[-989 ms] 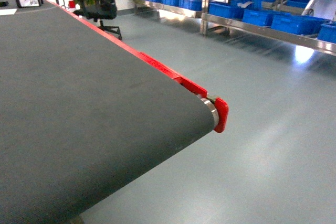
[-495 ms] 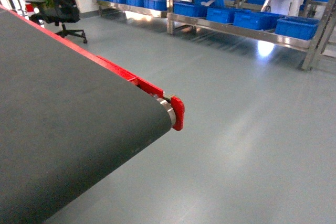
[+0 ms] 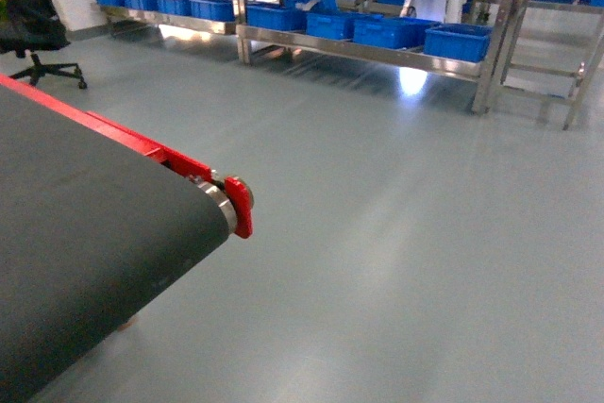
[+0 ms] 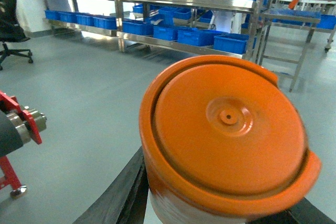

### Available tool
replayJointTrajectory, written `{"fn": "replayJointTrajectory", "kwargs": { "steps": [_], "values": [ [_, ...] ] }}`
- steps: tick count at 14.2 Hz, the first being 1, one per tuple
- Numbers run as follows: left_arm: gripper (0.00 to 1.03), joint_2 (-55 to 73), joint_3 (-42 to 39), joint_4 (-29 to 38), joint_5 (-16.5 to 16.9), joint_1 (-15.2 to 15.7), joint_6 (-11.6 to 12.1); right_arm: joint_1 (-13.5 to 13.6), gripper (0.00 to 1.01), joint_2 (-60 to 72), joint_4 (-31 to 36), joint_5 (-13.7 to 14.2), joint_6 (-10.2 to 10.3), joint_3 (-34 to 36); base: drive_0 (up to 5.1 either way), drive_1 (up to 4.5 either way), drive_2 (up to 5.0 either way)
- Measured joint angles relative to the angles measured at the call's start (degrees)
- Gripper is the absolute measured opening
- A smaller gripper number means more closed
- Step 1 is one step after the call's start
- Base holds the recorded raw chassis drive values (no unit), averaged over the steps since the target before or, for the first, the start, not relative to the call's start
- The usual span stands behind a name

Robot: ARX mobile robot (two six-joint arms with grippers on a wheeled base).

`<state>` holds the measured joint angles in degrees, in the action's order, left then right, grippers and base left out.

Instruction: Sort blue parts and orange caps into right shelf containers

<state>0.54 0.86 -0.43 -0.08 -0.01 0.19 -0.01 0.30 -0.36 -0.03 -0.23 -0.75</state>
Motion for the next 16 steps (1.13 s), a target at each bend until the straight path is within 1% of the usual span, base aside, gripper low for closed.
{"fn": "replayJointTrajectory", "kwargs": {
  "steps": [16],
  "values": [
    [0.43,0.0,0.0,0.0,0.02,0.0,0.0,0.0,0.44,0.0,0.0,0.0,0.0,0.0,-1.6,-1.56,-1.6]
  ]
}}
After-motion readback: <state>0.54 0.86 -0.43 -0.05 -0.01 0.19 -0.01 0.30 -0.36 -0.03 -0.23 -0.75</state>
